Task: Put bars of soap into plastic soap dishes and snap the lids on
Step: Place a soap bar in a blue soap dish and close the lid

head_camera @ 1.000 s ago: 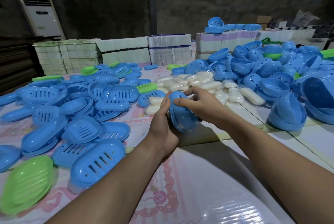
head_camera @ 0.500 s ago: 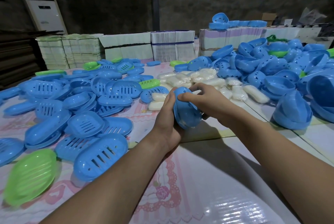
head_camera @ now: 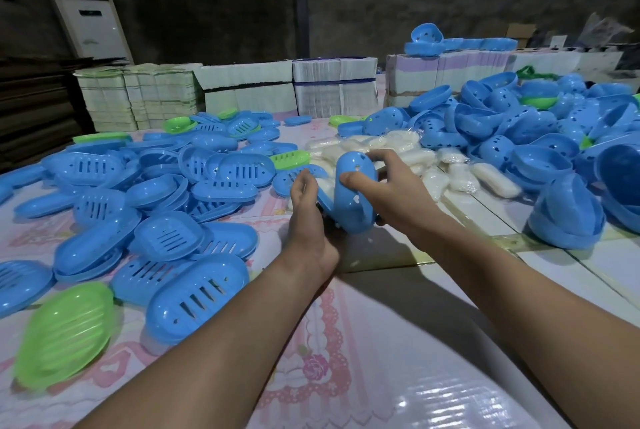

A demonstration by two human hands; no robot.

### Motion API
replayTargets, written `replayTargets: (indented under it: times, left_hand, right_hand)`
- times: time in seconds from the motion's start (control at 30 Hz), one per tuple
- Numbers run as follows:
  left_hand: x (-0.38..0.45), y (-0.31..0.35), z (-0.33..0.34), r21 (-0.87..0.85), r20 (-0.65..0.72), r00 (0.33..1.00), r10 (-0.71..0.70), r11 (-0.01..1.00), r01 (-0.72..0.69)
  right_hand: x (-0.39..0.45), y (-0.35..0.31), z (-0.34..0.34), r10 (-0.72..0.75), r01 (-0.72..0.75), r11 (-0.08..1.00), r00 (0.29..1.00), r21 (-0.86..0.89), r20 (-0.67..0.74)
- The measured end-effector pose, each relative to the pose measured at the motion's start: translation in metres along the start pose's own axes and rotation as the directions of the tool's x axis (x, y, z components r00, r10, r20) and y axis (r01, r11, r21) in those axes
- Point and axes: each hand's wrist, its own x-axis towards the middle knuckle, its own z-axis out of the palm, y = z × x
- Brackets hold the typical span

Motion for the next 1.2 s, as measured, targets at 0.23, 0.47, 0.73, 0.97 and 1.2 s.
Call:
replayTargets:
  times: [0.23, 0.47, 0.73, 0.97, 1.2]
  left_hand:
    - [-0.001, -0.002, 0.001, 0.018, 0.064, 0.998, 0.009, 1.000, -0.010]
    - [-0.005, -0.006, 0.002, 0.138, 0.196, 0.981, -0.001, 0.990, -0.027]
    - [-0.013, -0.007, 0.006, 0.088, 0.169, 0.983, -0.067, 0.995, 0.052]
    - [-0.013, -0.007, 0.008, 0.094, 0.160, 0.984, -0.076, 0.994, 0.061]
    - [-0.015, -0.002, 0.009, 0.110, 0.157, 0.982, -0.103, 0.990, 0.086]
  right_hand:
    - [0.003, 0.002, -0.005, 0.014, -0.017, 0.997, 0.999, 0.078, 0.039]
    - [0.008, 0.003, -0.012, 0.013, -0.015, 1.000, 0.995, 0.027, 0.099]
    - [0.008, 0.008, -0.008, 0.005, -0.005, 1.000, 0.996, 0.005, 0.086]
    - [0.008, 0.005, -0.011, 0.085, -0.095, 0.994, 0.984, 0.058, 0.159]
    - [0.006, 0.008, -0.009, 0.017, -0.024, 0.999, 0.989, 0.045, 0.150]
